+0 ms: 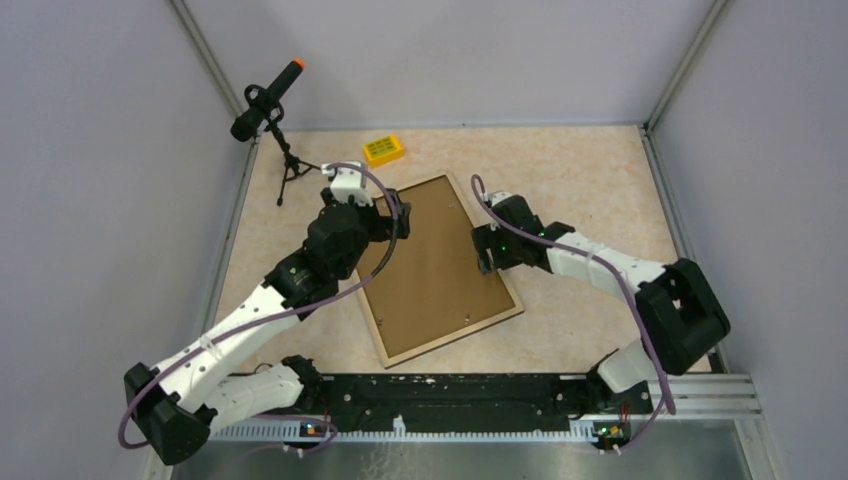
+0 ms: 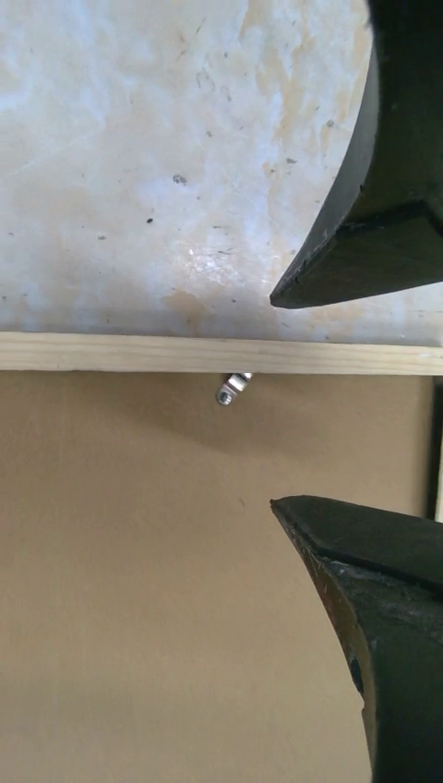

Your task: Put the photo into the frame

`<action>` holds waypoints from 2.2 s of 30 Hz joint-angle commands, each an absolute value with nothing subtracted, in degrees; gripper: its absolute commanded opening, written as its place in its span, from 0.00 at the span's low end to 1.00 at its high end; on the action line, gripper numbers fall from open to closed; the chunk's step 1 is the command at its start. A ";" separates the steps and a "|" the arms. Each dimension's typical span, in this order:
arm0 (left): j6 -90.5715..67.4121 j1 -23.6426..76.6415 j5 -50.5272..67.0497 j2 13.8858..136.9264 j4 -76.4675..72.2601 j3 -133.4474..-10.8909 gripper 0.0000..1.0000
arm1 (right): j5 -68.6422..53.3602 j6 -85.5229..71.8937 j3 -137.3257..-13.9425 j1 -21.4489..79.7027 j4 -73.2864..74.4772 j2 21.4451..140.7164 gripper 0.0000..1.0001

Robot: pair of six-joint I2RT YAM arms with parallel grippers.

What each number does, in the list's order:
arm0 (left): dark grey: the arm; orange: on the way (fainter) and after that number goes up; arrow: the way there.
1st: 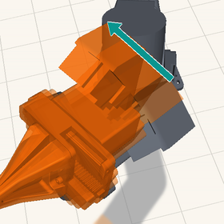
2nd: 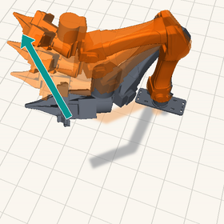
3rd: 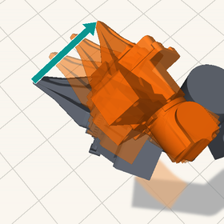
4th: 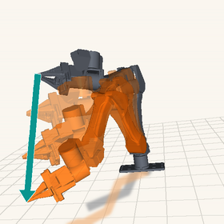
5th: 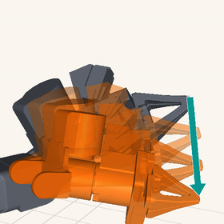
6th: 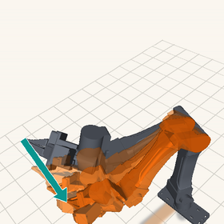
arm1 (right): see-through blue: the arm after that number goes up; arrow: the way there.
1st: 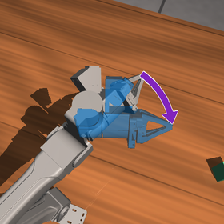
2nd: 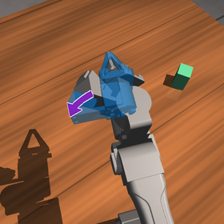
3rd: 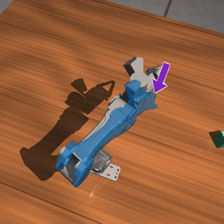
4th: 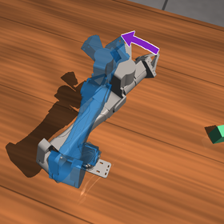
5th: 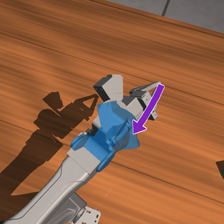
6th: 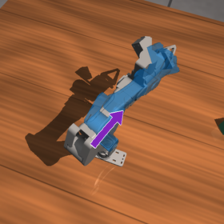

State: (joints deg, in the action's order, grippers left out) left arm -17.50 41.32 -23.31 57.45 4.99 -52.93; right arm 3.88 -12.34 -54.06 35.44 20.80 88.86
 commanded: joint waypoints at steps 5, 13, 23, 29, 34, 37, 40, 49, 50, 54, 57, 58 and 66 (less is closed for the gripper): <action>-40.43 40.76 -24.69 46.33 24.24 -42.10 0.99 | -2.04 -19.47 -48.61 30.46 15.73 78.39 0.84; -46.68 37.90 -21.38 47.78 32.57 -38.64 0.99 | -6.65 -22.36 -50.26 28.74 11.84 82.24 0.89; -36.84 15.81 1.70 71.09 27.52 -42.64 0.90 | -0.26 -19.09 -68.75 25.88 12.17 96.32 0.99; -27.83 13.97 0.52 80.14 24.98 -45.77 0.66 | 0.41 -12.81 -86.69 24.11 23.02 112.11 0.99; -23.06 13.80 1.84 89.94 25.94 -49.92 0.48 | -3.75 -8.31 -97.55 23.82 27.78 121.25 0.96; -22.75 13.67 3.64 94.72 25.47 -50.78 0.46 | -5.97 -7.65 -96.21 23.77 25.43 120.85 0.95; -21.82 13.56 4.62 98.37 25.64 -52.73 0.35 | -8.08 -7.86 -93.49 23.82 22.04 118.75 0.94; -15.19 13.47 0.56 106.52 31.67 -63.91 0.12 | -0.79 -7.83 -90.87 23.82 20.68 120.69 0.85; -14.71 13.45 -0.14 106.59 31.35 -63.79 0.11 | -0.31 -7.49 -90.90 23.82 20.88 120.88 0.84; -13.60 13.36 -2.06 105.71 29.43 -62.44 0.07 | 1.47 -7.70 -90.47 23.81 19.94 121.01 0.76; -12.53 13.38 -0.65 105.59 29.35 -62.48 0.00 | 2.12 -8.90 -90.48 23.90 18.47 121.40 0.67; -12.07 13.36 -0.64 105.75 29.62 -62.80 0.00 | 2.83 -9.26 -90.55 23.94 18.12 121.58 0.65; -10.59 13.37 -0.86 105.72 30.48 -63.68 0.00 | 6.28 -10.46 -92.46 24.43 18.06 124.61 0.62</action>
State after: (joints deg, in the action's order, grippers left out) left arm -16.82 13.74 6.48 102.28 31.75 -65.25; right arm 3.49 -9.76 -90.32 23.99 19.20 122.28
